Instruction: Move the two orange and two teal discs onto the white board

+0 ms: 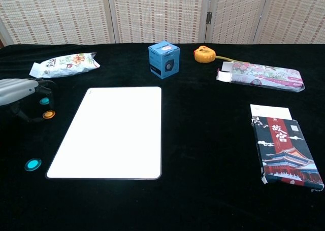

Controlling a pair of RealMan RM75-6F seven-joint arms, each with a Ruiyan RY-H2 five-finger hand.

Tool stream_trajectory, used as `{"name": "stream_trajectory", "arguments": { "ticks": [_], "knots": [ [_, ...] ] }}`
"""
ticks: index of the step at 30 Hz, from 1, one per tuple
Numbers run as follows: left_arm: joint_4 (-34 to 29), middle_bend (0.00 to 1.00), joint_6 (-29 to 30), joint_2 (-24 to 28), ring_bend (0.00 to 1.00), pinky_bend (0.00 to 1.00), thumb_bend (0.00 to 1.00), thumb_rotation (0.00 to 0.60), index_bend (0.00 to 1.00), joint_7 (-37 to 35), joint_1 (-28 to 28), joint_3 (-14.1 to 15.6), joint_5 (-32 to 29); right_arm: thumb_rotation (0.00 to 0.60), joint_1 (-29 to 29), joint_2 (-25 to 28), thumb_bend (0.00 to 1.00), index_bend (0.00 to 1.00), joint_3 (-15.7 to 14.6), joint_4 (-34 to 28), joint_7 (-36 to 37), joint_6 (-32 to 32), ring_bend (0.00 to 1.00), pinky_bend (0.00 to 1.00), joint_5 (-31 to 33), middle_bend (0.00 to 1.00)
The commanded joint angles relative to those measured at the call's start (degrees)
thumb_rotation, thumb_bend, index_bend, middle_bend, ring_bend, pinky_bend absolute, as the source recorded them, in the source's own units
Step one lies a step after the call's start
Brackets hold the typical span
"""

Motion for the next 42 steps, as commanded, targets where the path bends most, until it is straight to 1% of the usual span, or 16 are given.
{"name": "stream_trajectory", "arguments": {
  "ticks": [1, 14, 26, 32, 36, 42],
  "knots": [
    [0.5, 0.11, 0.0, -0.3, 0.00, 0.00, 0.39, 0.600, 0.44, -0.2, 0.0, 0.1, 0.0, 0.600, 0.0, 0.1, 0.27, 0.00, 0.0, -0.2, -0.1, 0.0, 0.00, 0.00, 0.0, 0.00],
    [1.9, 0.11, -0.7, -1.4, 0.00, 0.00, 0.39, 0.600, 0.44, -0.6, -0.6, 0.3, -0.3, 0.600, -0.3, 0.0, 0.27, 0.00, -0.1, -0.2, 0.0, 0.1, 0.00, 0.00, 0.3, 0.00],
    [2.1, 0.11, 0.6, -1.7, 0.00, 0.00, 0.39, 0.600, 0.51, -1.4, -0.5, 0.4, 0.5, 0.600, -0.5, -0.3, 0.27, 0.00, -0.2, 0.1, 0.4, 0.0, 0.00, 0.00, 0.5, 0.00],
    [-1.7, 0.11, 2.1, 0.6, 0.00, 0.00, 0.39, 0.600, 0.51, -0.9, -1.5, -0.4, 1.8, 0.600, -0.6, -0.1, 0.27, 0.00, -0.1, -0.1, 0.2, 0.4, 0.00, 0.00, 0.3, 0.00],
    [-5.3, 0.11, 0.6, 2.3, 0.00, 0.00, 0.39, 0.600, 0.51, 0.3, -3.3, -1.5, 1.2, 0.600, -0.6, -0.2, 0.27, 0.00, -0.1, 0.0, 0.3, 0.4, 0.00, 0.00, 0.3, 0.00],
    [-8.0, 0.11, -2.0, 1.9, 0.00, 0.00, 0.39, 0.600, 0.51, 3.4, -6.5, -3.4, -0.5, 0.600, -0.7, -0.4, 0.27, 0.00, -0.2, 0.6, 0.9, 0.1, 0.00, 0.00, 0.7, 0.00]
  ]
}}
